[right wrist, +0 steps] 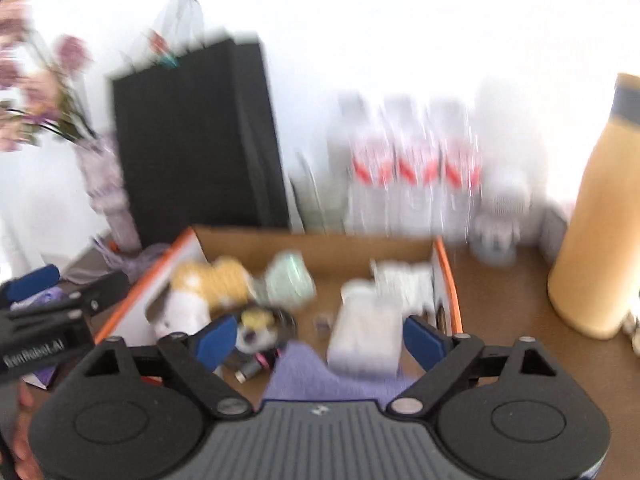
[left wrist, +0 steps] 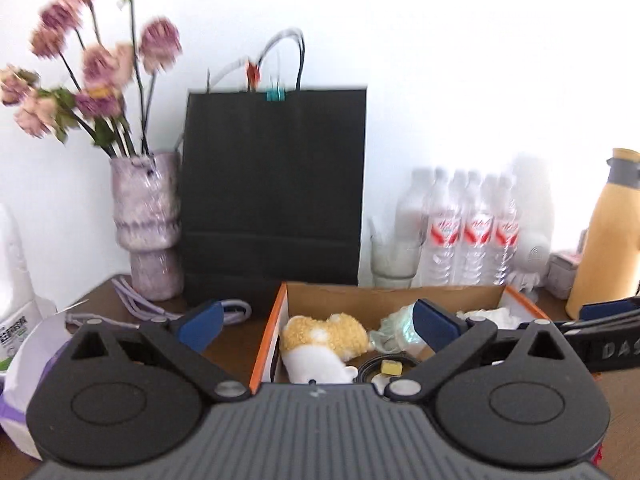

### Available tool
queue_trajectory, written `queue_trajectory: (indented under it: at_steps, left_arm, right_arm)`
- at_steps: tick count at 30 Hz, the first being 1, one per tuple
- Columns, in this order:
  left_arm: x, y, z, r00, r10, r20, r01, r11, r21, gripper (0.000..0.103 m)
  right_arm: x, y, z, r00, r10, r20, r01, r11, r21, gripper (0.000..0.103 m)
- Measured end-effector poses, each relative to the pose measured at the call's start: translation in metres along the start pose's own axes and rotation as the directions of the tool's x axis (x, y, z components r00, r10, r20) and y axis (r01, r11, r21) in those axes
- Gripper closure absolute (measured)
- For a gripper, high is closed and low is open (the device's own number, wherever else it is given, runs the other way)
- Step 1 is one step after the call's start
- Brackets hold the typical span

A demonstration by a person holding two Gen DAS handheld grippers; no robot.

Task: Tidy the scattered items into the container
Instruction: 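Grasp the white plastic clip with the left tool while the right tool grasps the green tissue pack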

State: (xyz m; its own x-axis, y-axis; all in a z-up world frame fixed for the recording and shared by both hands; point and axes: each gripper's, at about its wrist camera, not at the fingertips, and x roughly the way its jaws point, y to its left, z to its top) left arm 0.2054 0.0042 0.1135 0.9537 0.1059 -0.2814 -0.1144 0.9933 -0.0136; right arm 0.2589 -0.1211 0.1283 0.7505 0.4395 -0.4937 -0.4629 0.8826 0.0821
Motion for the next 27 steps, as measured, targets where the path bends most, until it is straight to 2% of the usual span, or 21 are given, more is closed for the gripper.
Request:
queue_trajectory:
  at_steps: [4,8,11,13,14,16,17,19,20,21,24,25,27]
  left_arm:
    - [-0.020,-0.007,-0.009,1.000,-0.012,0.006,0.012,0.999,0.043,0.000]
    - [-0.055,-0.009,-0.020,0.999,0.031,0.011,-0.032,0.995,0.096,0.000]
    - [-0.103,0.003,-0.054,1.000,0.013,-0.013,-0.013,1.000,0.028,0.000]
    - [-0.127,0.005,-0.085,0.996,-0.028,-0.086,0.023,0.998,-0.050,0.000]
    - [-0.133,0.003,-0.096,0.989,-0.068,-0.131,0.059,0.996,-0.068,0.000]
    - [-0.139,-0.010,-0.107,0.972,-0.148,-0.183,0.148,0.989,-0.015,0.000]
    - [-0.140,-0.019,-0.107,0.969,-0.172,-0.175,0.181,0.983,0.038,0.000]
    - [-0.132,-0.034,-0.107,0.964,-0.214,-0.157,0.232,0.967,0.108,0.000]
    - [-0.122,-0.040,-0.106,0.955,-0.235,-0.182,0.259,0.959,0.116,0.003]
    - [-0.109,-0.045,-0.105,0.943,-0.247,-0.224,0.275,0.956,0.103,0.013]
    - [-0.077,-0.055,-0.109,0.902,-0.264,-0.341,0.297,0.954,0.046,0.028]
    - [-0.070,-0.056,-0.110,0.893,-0.272,-0.359,0.303,0.953,0.030,0.030]
    - [-0.060,-0.057,-0.112,0.888,-0.256,-0.383,0.285,0.958,0.021,0.041]
  right_arm:
    - [-0.016,0.006,-0.031,0.995,0.004,0.098,-0.002,1.000,-0.012,0.012]
    - [-0.049,0.015,-0.051,0.984,-0.067,0.163,0.068,0.998,-0.005,0.013]
    - [-0.090,0.014,-0.081,0.986,-0.052,0.156,0.046,0.998,0.041,0.012]
    - [-0.116,0.006,-0.112,0.991,0.000,0.131,-0.011,0.997,0.080,0.012]
    - [-0.126,0.002,-0.128,0.992,0.020,0.122,-0.032,0.994,0.101,0.012]
    - [-0.134,-0.005,-0.150,0.996,0.045,0.078,-0.053,0.993,0.105,0.014]
    - [-0.132,-0.006,-0.155,0.998,0.037,0.043,-0.041,0.996,0.083,0.015]
    - [-0.128,-0.007,-0.158,1.000,-0.003,0.014,0.002,0.999,0.053,0.023]
    - [-0.126,-0.008,-0.157,1.000,-0.014,0.012,0.013,0.998,0.062,0.023]
    - [-0.124,-0.011,-0.154,1.000,-0.012,0.009,0.011,0.997,0.082,0.023]
    - [-0.115,-0.017,-0.150,1.000,0.010,-0.015,-0.008,0.995,0.095,0.026]
    - [-0.113,-0.017,-0.151,1.000,0.002,-0.023,0.000,0.996,0.085,0.027]
    - [-0.108,-0.020,-0.154,0.999,-0.009,-0.036,0.012,0.996,0.083,0.027]
